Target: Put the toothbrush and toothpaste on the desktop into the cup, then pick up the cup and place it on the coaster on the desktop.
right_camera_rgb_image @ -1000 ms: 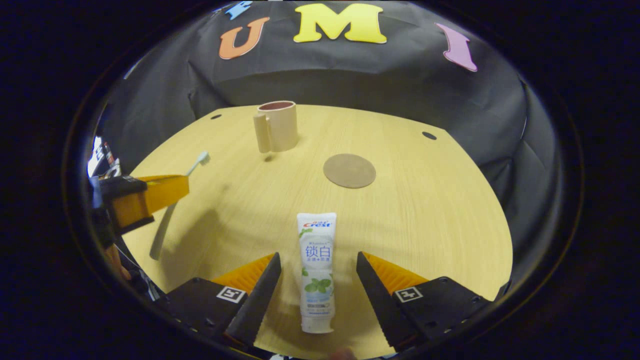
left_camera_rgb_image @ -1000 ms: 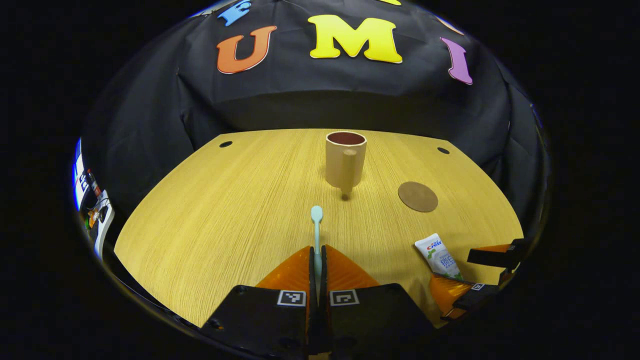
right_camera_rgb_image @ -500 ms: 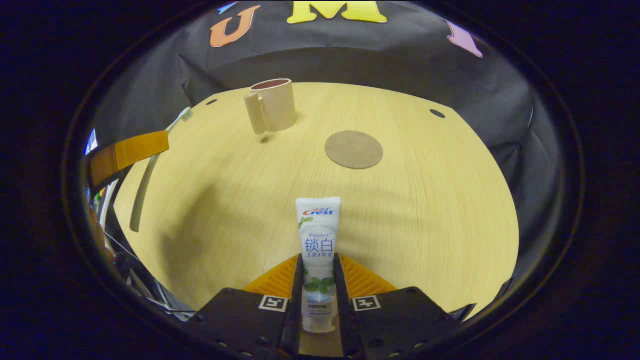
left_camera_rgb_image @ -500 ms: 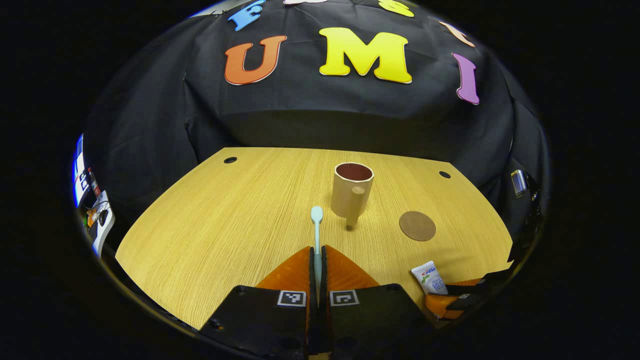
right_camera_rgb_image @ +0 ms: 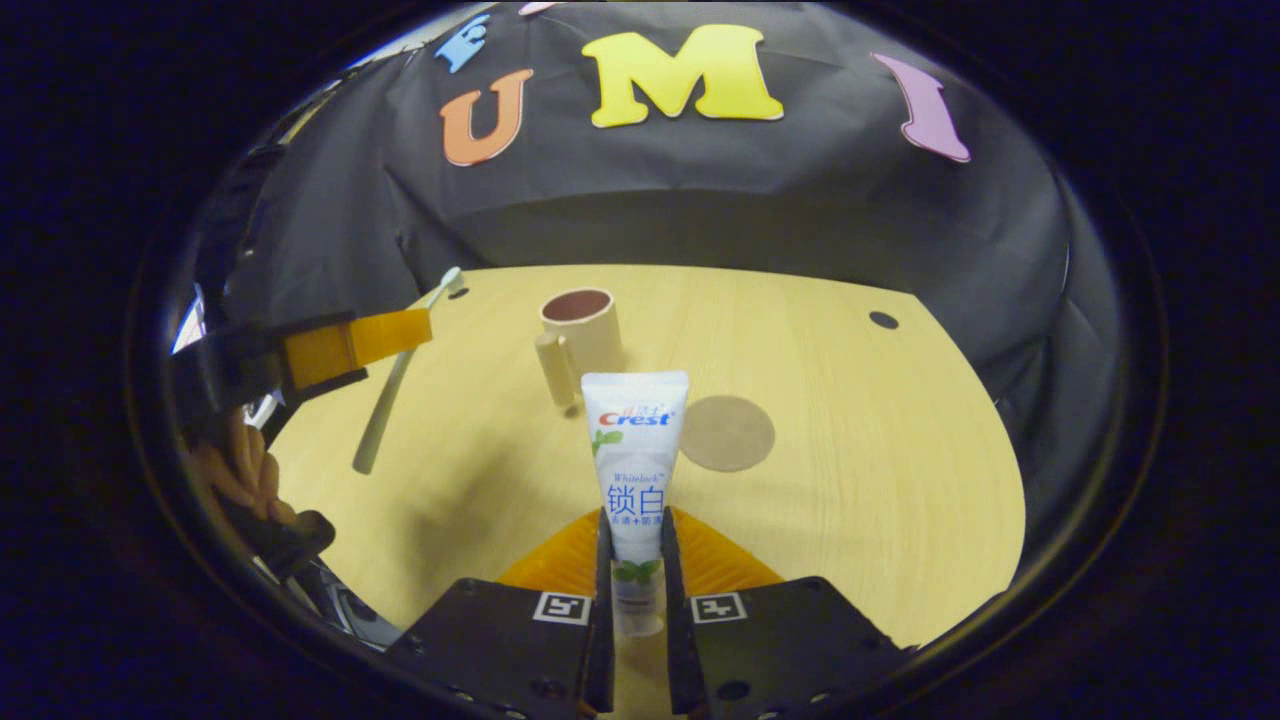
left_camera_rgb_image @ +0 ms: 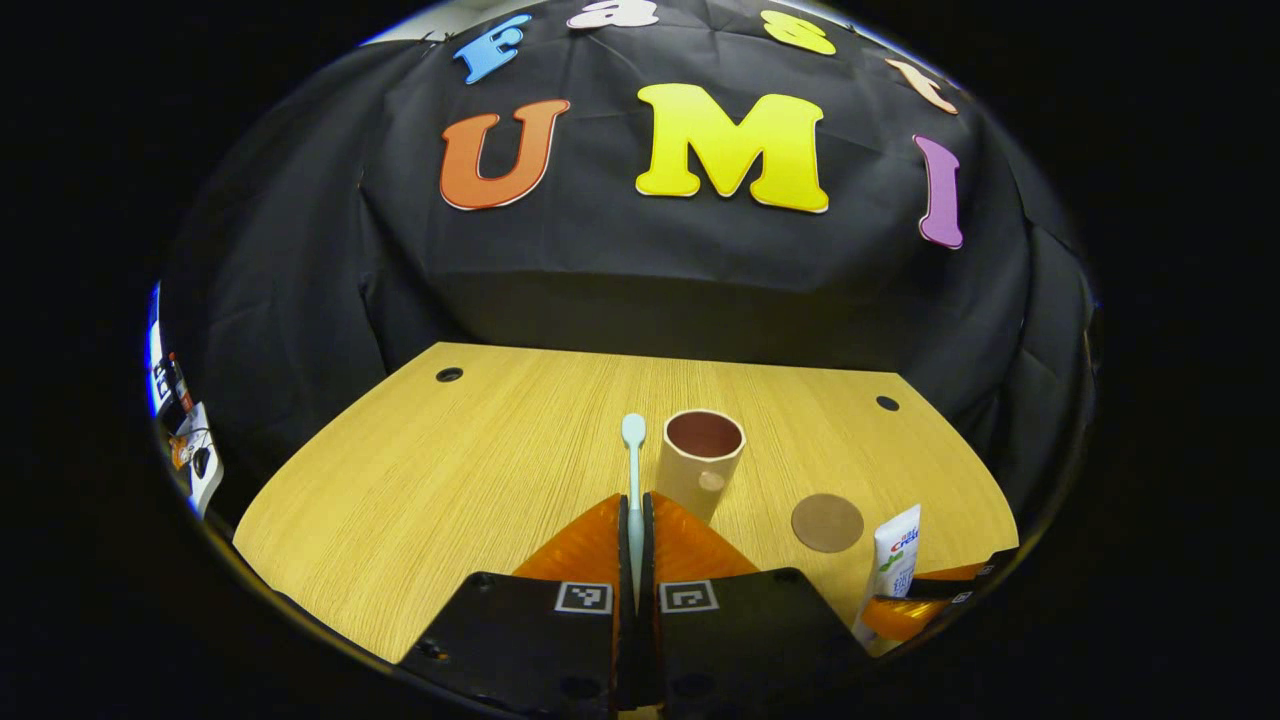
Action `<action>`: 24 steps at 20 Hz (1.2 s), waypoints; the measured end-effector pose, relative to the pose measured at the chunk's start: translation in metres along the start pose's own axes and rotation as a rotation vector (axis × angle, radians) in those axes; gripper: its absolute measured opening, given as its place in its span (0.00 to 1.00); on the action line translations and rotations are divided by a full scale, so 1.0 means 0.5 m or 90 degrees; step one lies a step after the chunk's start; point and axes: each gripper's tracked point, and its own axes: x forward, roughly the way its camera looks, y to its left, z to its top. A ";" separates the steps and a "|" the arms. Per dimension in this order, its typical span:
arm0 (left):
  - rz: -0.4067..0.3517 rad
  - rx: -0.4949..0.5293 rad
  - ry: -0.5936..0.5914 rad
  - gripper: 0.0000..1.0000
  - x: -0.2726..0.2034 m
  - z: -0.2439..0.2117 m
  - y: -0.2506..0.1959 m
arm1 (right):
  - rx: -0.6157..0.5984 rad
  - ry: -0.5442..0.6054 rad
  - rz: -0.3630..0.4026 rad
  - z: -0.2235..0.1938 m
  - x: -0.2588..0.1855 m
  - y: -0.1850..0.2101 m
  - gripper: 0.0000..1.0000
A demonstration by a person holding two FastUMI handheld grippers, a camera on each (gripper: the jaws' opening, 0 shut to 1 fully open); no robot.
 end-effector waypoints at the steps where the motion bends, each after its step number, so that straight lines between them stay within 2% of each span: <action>1: -0.005 -0.005 -0.016 0.03 0.010 0.020 -0.005 | -0.001 -0.013 0.000 0.020 -0.006 0.000 0.21; 6: -0.034 -0.036 -0.142 0.03 0.093 0.169 -0.026 | 0.001 -0.063 -0.014 0.103 -0.042 -0.026 0.21; 12: -0.100 -0.060 -0.286 0.03 0.170 0.303 -0.066 | 0.018 -0.067 -0.029 0.104 -0.052 -0.059 0.21; 18: -0.110 -0.106 -0.280 0.03 0.246 0.268 -0.083 | 0.042 -0.030 -0.024 0.036 -0.047 -0.071 0.21; 22: -0.120 -0.088 -0.286 0.03 0.266 0.265 -0.114 | 0.049 -0.025 -0.033 0.024 -0.047 -0.097 0.21; 24: -0.110 -0.065 -0.284 0.05 0.276 0.252 -0.117 | 0.049 -0.029 -0.041 0.028 -0.043 -0.110 0.21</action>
